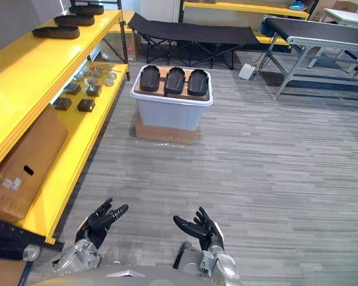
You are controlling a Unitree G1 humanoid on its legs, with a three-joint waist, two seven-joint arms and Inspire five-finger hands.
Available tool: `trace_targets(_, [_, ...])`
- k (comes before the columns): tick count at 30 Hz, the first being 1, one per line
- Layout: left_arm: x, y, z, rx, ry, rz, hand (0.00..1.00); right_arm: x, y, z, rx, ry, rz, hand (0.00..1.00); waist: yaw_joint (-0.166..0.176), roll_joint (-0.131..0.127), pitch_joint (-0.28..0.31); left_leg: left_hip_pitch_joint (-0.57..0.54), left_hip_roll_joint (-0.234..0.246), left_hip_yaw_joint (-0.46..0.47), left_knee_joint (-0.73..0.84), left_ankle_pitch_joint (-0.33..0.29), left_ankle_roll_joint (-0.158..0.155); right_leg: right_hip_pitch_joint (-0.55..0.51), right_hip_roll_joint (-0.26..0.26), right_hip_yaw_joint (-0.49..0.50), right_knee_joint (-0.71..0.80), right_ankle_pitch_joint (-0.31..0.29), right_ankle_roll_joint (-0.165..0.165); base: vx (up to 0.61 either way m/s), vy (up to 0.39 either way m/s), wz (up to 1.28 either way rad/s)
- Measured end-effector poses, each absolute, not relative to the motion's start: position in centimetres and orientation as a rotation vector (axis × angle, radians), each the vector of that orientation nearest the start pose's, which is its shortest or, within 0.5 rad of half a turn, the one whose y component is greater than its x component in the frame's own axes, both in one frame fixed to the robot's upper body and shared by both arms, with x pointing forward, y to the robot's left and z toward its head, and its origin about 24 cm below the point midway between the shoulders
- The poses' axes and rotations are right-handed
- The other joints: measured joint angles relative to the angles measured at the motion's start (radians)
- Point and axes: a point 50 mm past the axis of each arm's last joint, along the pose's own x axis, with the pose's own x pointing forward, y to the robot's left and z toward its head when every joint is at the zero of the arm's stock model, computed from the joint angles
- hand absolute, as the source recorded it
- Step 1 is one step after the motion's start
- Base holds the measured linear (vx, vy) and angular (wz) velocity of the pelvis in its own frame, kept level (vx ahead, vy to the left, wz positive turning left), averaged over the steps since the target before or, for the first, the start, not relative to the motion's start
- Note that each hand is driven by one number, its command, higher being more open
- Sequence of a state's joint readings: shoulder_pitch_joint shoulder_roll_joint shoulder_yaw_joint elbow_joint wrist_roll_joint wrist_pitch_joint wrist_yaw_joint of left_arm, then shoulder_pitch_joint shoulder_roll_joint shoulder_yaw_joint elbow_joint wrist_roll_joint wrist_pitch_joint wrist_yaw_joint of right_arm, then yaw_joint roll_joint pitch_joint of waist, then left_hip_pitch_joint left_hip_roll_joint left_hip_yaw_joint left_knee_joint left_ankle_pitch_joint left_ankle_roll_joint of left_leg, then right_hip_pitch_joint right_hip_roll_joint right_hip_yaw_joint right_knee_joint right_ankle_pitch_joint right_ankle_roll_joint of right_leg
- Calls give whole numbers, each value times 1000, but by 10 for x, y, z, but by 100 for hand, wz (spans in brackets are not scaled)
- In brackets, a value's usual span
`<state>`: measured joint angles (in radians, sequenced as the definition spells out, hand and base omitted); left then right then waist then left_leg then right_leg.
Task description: Walk over and take three plastic housings, then place them on the shelf
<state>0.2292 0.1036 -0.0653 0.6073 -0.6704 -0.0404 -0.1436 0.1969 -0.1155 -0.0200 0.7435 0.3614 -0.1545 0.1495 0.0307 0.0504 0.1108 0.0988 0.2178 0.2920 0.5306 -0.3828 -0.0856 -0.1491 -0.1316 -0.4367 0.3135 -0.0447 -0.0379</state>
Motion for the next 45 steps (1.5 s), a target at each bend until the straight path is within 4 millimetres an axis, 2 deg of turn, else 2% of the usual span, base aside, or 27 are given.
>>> trace_targets(1, [137,168,-119,-605,696,163,100,127,-205,-125,262,717,-156,100,-3,7,17,-81,72,37,194,86,20,38,22,-10,-29,-11,-5,304,-201,9])
trace_targets(2, [137,165,-119,-614,696,160,100,127,-208,-124,255,715,-159,100,-5,5,29,-113,101,41,285,117,15,72,36,-17,-59,-12,-7,440,-268,17])
trace_targets(3, [138,159,-120,-638,698,160,100,128,-212,-123,251,709,-168,100,-4,3,51,-171,151,38,422,123,13,158,61,-28,-116,-20,-15,294,-159,15])
trace_targets(4, [136,158,-120,-647,703,165,100,129,-214,-123,248,706,-172,100,-1,-2,53,-188,152,38,430,118,14,183,61,-28,-130,-22,-18,362,-162,5])
trace_targets(6, [135,158,-121,-660,707,169,100,134,-218,-119,232,683,-161,100,11,-19,60,-236,115,40,327,107,13,238,60,-27,-171,-21,-15,346,-105,-12])
trace_targets(9, [138,161,-119,-675,681,195,100,154,-217,-112,195,632,-126,100,39,-27,71,-306,-31,-42,-111,177,-7,274,43,1,-208,-23,-11,324,21,-34])
trace_targets(10, [137,164,-119,-679,672,209,100,163,-216,-109,185,617,-109,100,64,-20,73,-318,-69,-97,-250,261,-20,280,45,36,-214,-31,8,264,142,-82])
trace_targets(12, [130,165,-121,-694,681,240,100,170,-213,-107,159,611,-66,100,87,18,76,-314,-73,-137,-334,411,-51,311,69,83,-213,-55,50,263,200,-83])
trace_targets(13, [123,165,-124,-711,684,259,100,170,-209,-108,154,623,-47,100,99,44,73,-295,-63,-139,-319,475,77,343,81,113,-207,-85,80,286,240,-46])
trace_targets(14, [125,172,-122,-687,672,256,100,168,-198,-112,179,639,-28,100,104,-6,69,-282,-96,-105,-317,440,59,351,42,117,-206,-102,92,356,260,-26])
trace_targets(17, [128,184,-119,-620,652,229,100,170,-186,-113,221,635,-11,100,103,-94,66,-279,-184,-73,-291,364,112,343,-57,120,-162,-160,132,273,157,1])
trace_targets(18, [127,187,-119,-601,654,231,100,169,-185,-114,235,638,-14,100,102,-103,67,-270,-194,-72,-288,345,121,342,-78,121,-112,-169,137,377,174,-15])
trace_targets(19, [123,189,-123,-579,675,244,100,169,-184,-115,239,644,-15,100,101,-97,75,-243,-206,-64,-279,323,139,270,-128,110,88,-181,143,370,176,-14])
trace_targets(20, [119,190,-124,-553,694,238,100,165,-182,-118,248,661,-15,100,96,-89,77,-205,-207,-61,-282,305,150,189,-177,114,289,-143,178,368,149,-10])
trace_targets(22, [112,192,-126,-532,715,235,100,152,-174,-125,269,697,-8,100,92,-86,78,-143,-199,-57,-280,285,157,171,-216,58,359,-179,148,270,67,2])
trace_targets(26, [122,196,-122,-517,691,221,100,150,-169,-126,277,695,27,100,83,-67,85,-89,-148,-63,-294,240,126,114,-151,7,110,-182,156,252,-22,-10])
trace_targets(27, [131,198,-119,-515,670,208,100,151,-172,-125,276,690,15,100,71,-59,88,-89,-127,-78,-289,218,109,68,-121,44,9,-150,182,173,-80,10])
trace_targets(30, [139,201,-116,-512,656,193,100,139,-179,-129,286,713,-21,100,47,-66,87,-88,-115,-124,-253,184,68,42,-99,101,-131,-22,175,200,-186,44])
trace_targets(32, [139,204,-116,-518,651,193,100,123,-184,-135,287,752,-50,100,42,-95,77,-88,-115,-165,-153,100,24,45,-106,152,-128,76,125,268,-346,56])
trace_targets(33, [137,203,-117,-524,656,194,100,120,-188,-136,282,763,-60,100,39,-87,70,-85,-100,-173,-137,83,15,41,-99,148,-89,87,119,353,-413,33])
trace_targets(35, [125,186,-125,-601,690,215,100,120,-202,-135,245,764,-82,100,51,-18,28,-87,-21,-184,-129,58,-18,17,-28,129,-36,1,84,342,-290,1])
trace_targets(37, [118,175,-130,-647,715,225,100,132,-209,-130,218,735,-82,100,53,9,20,-177,14,-169,59,112,0,18,-4,118,-39,-24,67,294,-184,-1])
trace_targets(38, [118,174,-129,-659,694,241,100,134,-211,-128,214,726,-80,100,49,15,24,-235,49,-160,194,191,0,62,12,106,-70,-28,57,310,-225,12])
trace_targets(40, [122,176,-128,-680,674,254,100,132,-210,-129,207,733,-71,100,55,7,39,-291,90,-151,351,249,-1,174,32,74,-142,-28,47,318,-202,22])
trace_targets(43, [123,174,-126,-698,665,248,100,137,-213,-125,207,700,-84,100,50,-6,46,-321,59,-72,257,184,10,263,26,61,-228,-39,43,365,-91,29])
trace_targets(44, [125,173,-125,-703,652,237,100,140,-214,-123,206,678,-89,100,48,-19,55,-325,3,-26,15,202,3,297,9,29,-259,-38,54,218,14,41])
trace_targets(45, [125,173,-124,-704,647,234,100,141,-215,-121,203,666,-91,100,48,-20,59,-328,-18,-14,-93,234,-2,308,9,20,-265,-35,62,340,46,31])
